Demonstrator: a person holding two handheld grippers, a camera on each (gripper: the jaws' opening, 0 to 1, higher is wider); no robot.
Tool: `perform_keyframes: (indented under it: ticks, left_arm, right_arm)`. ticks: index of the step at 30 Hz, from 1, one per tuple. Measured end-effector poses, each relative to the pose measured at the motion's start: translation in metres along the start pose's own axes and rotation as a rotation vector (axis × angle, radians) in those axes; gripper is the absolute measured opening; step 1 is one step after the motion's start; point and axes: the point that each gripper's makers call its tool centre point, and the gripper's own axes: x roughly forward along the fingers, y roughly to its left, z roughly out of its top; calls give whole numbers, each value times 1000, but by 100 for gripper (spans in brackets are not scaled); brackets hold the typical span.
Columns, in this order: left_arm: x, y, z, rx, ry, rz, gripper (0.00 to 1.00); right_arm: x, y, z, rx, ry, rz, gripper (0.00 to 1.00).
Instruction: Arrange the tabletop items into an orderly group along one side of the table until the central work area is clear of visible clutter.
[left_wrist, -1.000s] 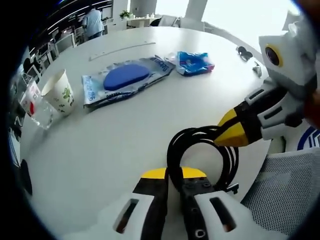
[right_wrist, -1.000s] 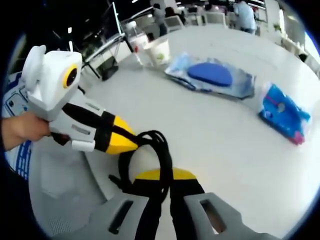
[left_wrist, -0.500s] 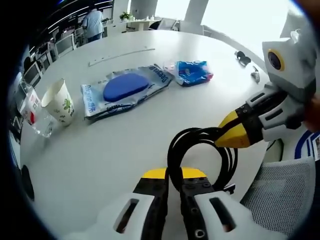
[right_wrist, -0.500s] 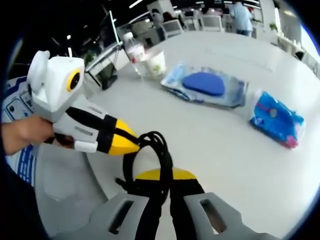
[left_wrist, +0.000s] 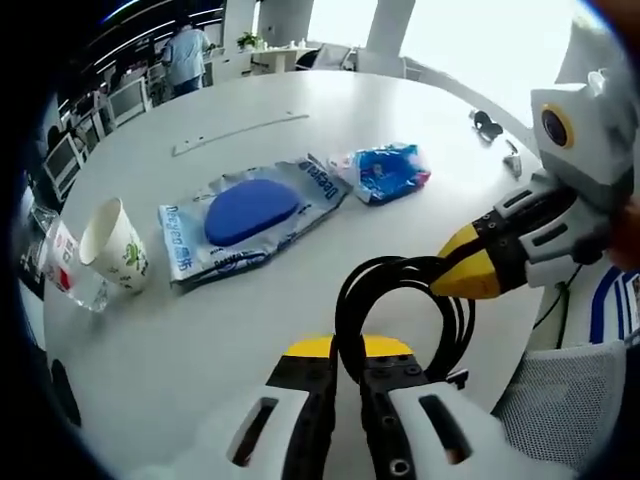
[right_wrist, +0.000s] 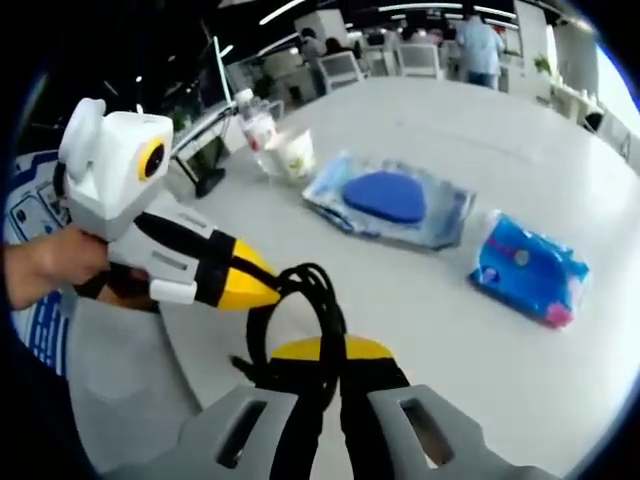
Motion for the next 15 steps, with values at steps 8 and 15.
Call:
perform_keyframes:
  ticks: [8, 15]
  left_arm:
    - [11, 3, 10, 2, 5, 0, 4]
    - [22, 9, 18, 12, 19, 5, 5]
  right_arm:
    - [3, -11, 4, 1, -2, -13, 0]
    - [11, -24, 9, -2, -5, -21, 0]
